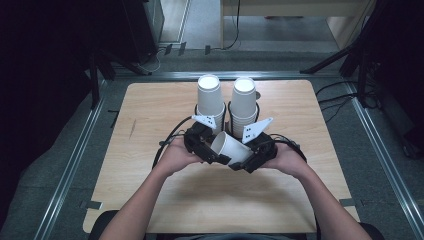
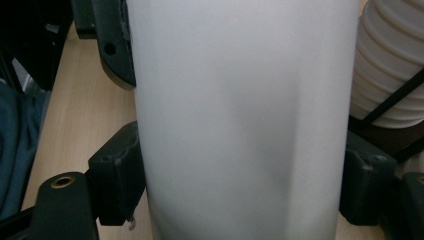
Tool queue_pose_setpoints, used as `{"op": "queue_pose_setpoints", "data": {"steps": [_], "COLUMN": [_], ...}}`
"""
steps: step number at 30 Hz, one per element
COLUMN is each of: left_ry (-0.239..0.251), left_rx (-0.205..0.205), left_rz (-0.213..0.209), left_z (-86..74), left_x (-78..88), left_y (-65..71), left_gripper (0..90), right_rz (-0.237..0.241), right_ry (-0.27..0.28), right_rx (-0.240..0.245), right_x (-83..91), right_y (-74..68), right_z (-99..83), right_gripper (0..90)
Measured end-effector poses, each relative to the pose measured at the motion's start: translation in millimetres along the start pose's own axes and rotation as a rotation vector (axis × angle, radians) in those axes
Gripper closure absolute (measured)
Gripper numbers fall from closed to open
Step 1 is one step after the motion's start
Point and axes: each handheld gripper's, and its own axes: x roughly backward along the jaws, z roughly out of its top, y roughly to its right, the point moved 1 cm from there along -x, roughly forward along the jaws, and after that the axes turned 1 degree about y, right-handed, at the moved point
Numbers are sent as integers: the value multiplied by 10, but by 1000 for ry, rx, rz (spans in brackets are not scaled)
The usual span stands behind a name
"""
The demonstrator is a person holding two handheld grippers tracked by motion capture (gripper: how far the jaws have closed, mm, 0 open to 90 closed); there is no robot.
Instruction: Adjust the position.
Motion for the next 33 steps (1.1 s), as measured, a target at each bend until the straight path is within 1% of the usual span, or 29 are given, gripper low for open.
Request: {"op": "queue_pose_setpoints", "data": {"steps": [3,5,6,9,12,15,17,18,19,21,22,23,26,29,30,33], "left_ry": [0,4,8,9,11,14,23,25,14,2,0,-13,-29,-63,-69,-109], "left_rx": [8,9,10,9,13,17,24,23,21,16,17,7,0,-21,-16,-31], "left_rz": [9,-1,2,0,-5,3,2,10,14,22,17,21,28,46,48,59], "left_z": [-3,-9,-9,-1,3,-8,-13,-15,-13,-11,-12,-14,-15,0,6,25], "left_x": [26,47,57,79,113,156,182,203,218,240,246,262,279,297,298,296], "left_y": [-16,-26,-22,-20,-27,-35,-41,-48,-55,-53,-54,-55,-51,-69,-76,-95], "left_gripper": [116,116,116,116,116,116,115,115,116,115,115,115,115,115,115,114], "right_rz": [-7,8,19,39,26,5,5,4,10,8,8,7,-2,-10,-12,-15], "right_ry": [-12,-14,-13,-8,-31,-50,-57,-59,-59,-62,-62,-64,-63,-65,-65,-57], "right_rx": [-30,-47,-64,-94,-78,-59,-57,-55,-53,-57,-58,-66,-71,-73,-73,-73], "right_x": [6,9,18,38,37,28,28,27,27,33,38,42,47,61,67,74], "right_y": [-1,10,15,30,34,32,31,33,35,39,46,49,74,78,74,80], "right_z": [3,1,3,9,-8,-31,-38,-40,-47,-56,-61,-65,-82,-86,-87,-86], "right_gripper": [177,157,149,145,141,143,143,144,145,145,144,144,145,146,146,146]}}
